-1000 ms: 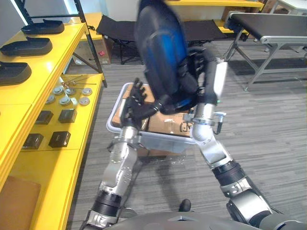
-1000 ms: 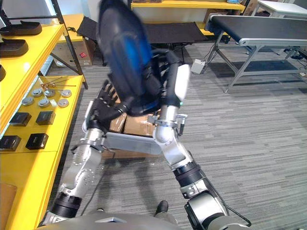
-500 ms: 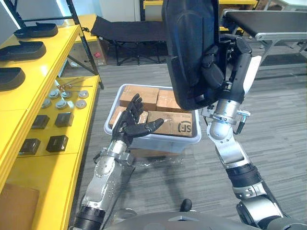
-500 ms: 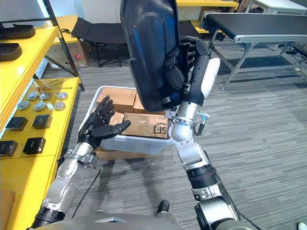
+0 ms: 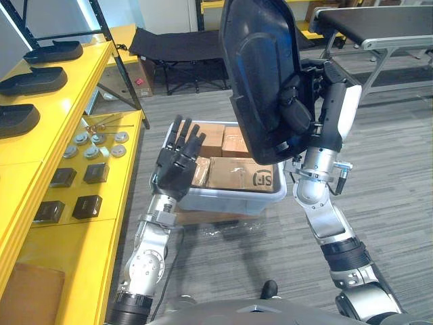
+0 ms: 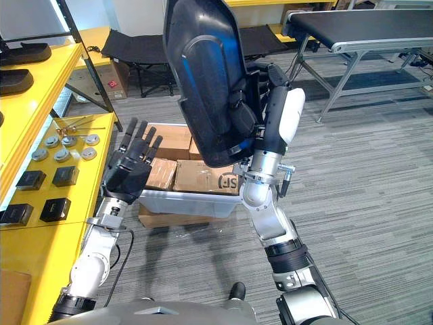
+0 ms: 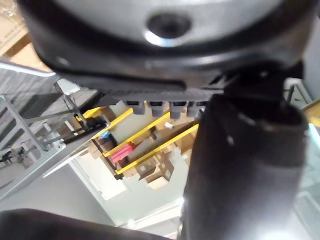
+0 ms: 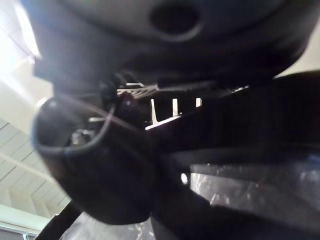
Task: Walk over and take three plastic housings, then place them on the shelf
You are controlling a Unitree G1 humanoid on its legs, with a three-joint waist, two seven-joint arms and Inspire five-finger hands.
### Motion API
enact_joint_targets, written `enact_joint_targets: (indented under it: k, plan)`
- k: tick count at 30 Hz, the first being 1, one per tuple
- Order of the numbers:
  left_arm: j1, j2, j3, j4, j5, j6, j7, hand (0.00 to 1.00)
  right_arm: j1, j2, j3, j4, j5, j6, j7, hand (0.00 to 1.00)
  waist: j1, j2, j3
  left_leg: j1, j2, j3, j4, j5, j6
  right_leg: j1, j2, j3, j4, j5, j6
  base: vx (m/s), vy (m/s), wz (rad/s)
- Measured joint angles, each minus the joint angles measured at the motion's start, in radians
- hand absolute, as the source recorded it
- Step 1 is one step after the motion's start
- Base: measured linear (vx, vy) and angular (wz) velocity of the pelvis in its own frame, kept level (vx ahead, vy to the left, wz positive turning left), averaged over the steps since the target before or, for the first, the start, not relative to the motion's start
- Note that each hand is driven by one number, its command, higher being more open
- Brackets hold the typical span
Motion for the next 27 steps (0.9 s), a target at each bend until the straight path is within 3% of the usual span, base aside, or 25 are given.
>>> enact_joint_targets:
  k: [12, 20, 27]
  plan:
    - [0.000, -0.031, 0.021, 0.003, 0.066, 0.094, -0.012, 1.00, 0.008, 0.002, 0.050, 0.067, -0.035, -0.007, 0.067, 0.00, 0.000, 0.000, -0.001, -0.015, 0.000, -0.012, 0.002, 0.001, 0.000, -0.005, -0.002, -0.024, 0.005, 0.002, 0.001, 0.00, 0.001, 0.02]
    - [0.000, -0.027, -0.034, 0.006, 0.140, 0.099, -0.012, 1.00, 0.007, 0.012, 0.138, 0.167, -0.036, -0.008, 0.078, 0.00, 0.027, 0.007, -0.016, -0.031, -0.005, -0.037, 0.016, 0.001, 0.004, 0.005, -0.010, -0.048, 0.005, 0.004, 0.004, -0.01, 0.026, 0.09]
    - [0.000, -0.017, -0.073, 0.007, 0.252, 0.110, -0.003, 1.00, -0.035, 0.026, 0.211, 0.247, -0.040, -0.007, 0.101, 0.00, 0.030, 0.010, -0.031, -0.034, -0.007, -0.045, 0.016, 0.003, 0.008, 0.005, -0.013, -0.054, 0.004, 0.005, 0.005, -0.01, 0.014, 0.03]
